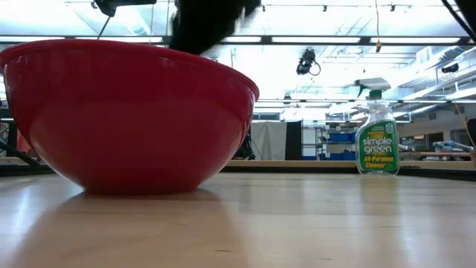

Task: Nest bowls inside each other
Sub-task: Stack the small red bowl onto the blue bowl

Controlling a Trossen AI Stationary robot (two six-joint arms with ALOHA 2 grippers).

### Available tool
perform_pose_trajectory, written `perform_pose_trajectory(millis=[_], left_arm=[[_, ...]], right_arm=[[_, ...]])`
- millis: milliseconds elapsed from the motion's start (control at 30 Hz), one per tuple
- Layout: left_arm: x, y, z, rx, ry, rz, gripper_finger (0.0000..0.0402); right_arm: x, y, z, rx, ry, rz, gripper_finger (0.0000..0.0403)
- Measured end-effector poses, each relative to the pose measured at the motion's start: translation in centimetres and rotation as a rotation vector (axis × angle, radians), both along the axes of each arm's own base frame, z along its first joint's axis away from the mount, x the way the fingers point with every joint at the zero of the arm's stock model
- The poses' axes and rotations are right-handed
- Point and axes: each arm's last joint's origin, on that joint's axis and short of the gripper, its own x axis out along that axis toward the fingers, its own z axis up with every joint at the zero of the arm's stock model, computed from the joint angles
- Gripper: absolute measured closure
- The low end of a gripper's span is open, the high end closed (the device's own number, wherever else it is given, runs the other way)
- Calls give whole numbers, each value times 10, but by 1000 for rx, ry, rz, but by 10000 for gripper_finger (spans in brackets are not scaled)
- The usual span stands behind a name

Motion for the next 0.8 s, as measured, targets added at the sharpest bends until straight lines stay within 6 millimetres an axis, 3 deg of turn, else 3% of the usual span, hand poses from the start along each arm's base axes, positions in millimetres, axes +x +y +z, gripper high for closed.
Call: perform_pose_trajectory(millis=[133,233,300,500,667,800], left_arm=[[0,0,0,0,0,0,214],[0,0,0,-6,-2,1,214],[0,0,0,-10,-3,2,214],[0,0,0,-19,-6,4,214],[4,-5,-7,-54,50,-105,214],[24,-18,-23,-105,143,-247,214]], right_arm=[[-16,-4,39,58,-65,-53,194],[-33,-10,56,51,-25,-109,195],[-41,-16,54,57,-2,-149,198],[-72,-27,14,36,126,-279,209],[-106,-26,22,94,13,-309,217],[-143,-32,40,42,-63,-396,218]])
